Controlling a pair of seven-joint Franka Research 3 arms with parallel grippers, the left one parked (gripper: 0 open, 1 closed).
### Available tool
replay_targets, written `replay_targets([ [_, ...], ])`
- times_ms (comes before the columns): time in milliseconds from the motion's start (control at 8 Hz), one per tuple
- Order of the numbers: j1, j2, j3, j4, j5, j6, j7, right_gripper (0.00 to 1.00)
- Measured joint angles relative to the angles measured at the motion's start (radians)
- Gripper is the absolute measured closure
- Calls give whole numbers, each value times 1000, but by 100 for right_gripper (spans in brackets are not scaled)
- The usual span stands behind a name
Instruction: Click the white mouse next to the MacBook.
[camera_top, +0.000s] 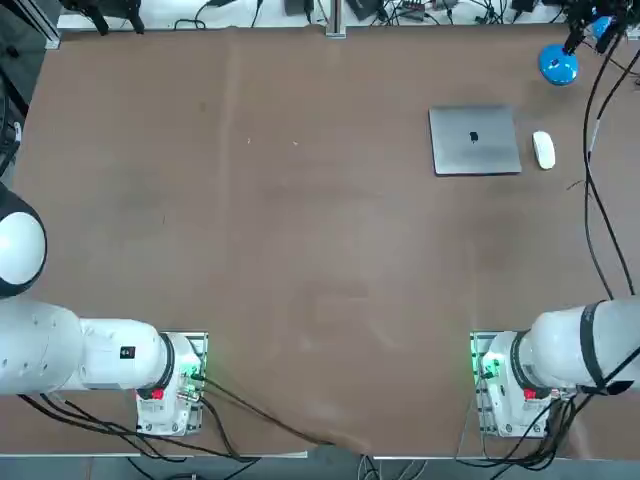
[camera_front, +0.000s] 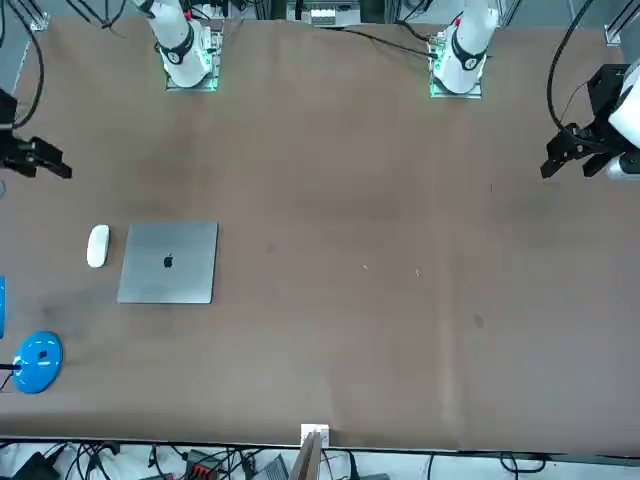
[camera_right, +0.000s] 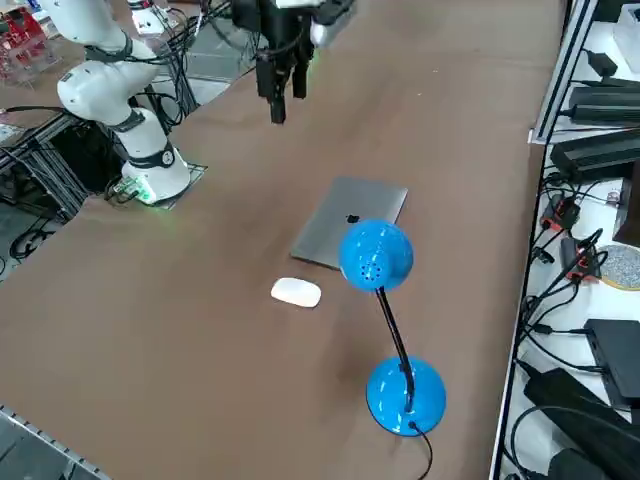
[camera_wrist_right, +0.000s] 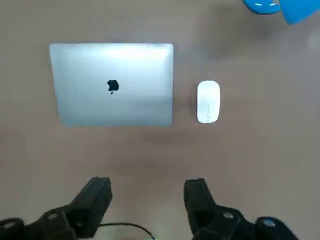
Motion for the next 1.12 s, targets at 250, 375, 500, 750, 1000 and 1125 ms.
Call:
replay_targets([
  [250,-31,6,0,-88,0,95,-7,35],
  [375,-45,7,0,-140,0,151,-13,53],
  [500,-60,8,-1,-197,0,220,-22,68],
  [750,-83,10,-1,-313,0,373,-40,81],
  [1000,-106,19,-1,-411,-2,506,-80,93],
  [1125,-124,31,-1,-444,-2,564,-106,98],
])
